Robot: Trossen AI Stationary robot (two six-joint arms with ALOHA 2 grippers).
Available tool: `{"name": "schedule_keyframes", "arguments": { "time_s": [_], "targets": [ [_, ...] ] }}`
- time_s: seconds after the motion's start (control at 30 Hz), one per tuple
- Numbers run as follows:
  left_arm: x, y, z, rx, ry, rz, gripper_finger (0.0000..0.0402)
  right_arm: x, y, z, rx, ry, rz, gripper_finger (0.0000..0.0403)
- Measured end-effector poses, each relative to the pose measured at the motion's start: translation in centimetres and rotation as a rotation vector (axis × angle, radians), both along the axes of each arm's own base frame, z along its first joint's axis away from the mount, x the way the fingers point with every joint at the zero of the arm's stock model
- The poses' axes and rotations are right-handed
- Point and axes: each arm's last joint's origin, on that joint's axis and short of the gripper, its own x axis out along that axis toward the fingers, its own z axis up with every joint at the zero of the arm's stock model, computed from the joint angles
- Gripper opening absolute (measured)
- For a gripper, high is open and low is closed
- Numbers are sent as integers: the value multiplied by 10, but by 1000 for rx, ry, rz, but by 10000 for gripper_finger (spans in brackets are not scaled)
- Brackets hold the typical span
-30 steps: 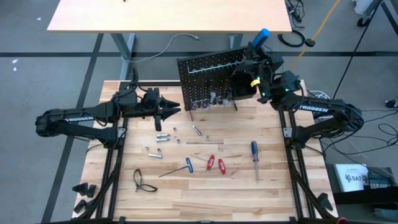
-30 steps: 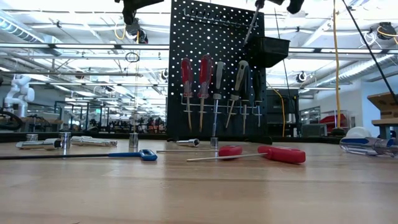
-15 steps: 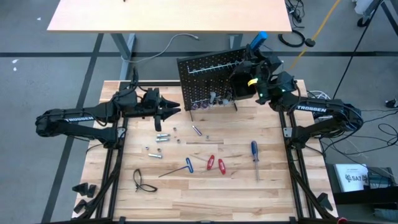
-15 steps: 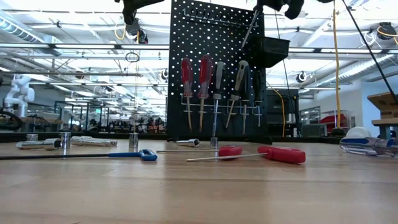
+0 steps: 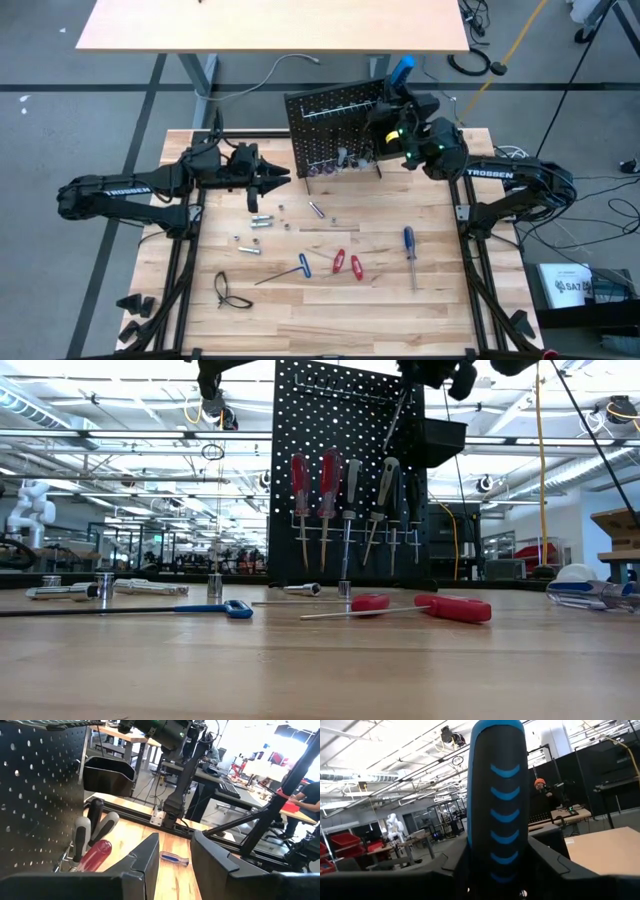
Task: Hang tools onto peg board
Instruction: Hang the blue-black screwdriver on the pegboard, then hang the blue screwdriver on the pegboard
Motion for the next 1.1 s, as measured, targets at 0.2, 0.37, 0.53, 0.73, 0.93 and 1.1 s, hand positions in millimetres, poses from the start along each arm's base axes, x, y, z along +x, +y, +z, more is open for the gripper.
{"name": "schedule_keyframes", "arguments": {
  "time_s": [0.2, 0.37, 0.53, 0.73, 0.93, 1.1],
  "targets": [
    [0, 0, 0, 0, 0, -1, 113, 1, 1, -3, 30, 56, -51, 189],
    [0, 0, 0, 2, 0, 0, 113, 2, 5, -4, 23, 125, -76, 291],
    [0, 0, 0, 4, 0, 0, 113, 4, 9, -4, 4, 183, -76, 329],
    [0, 0, 0, 9, 0, -1, 113, 0, 17, 2, -22, 227, -77, 335],
    [0, 0, 0, 8, 1, -9, 113, -14, 32, 15, -7, 286, -149, 335],
    [0, 0, -3, 20, 30, -11, 113, -23, 53, 25, -15, 233, -68, 336]
  ]
}}
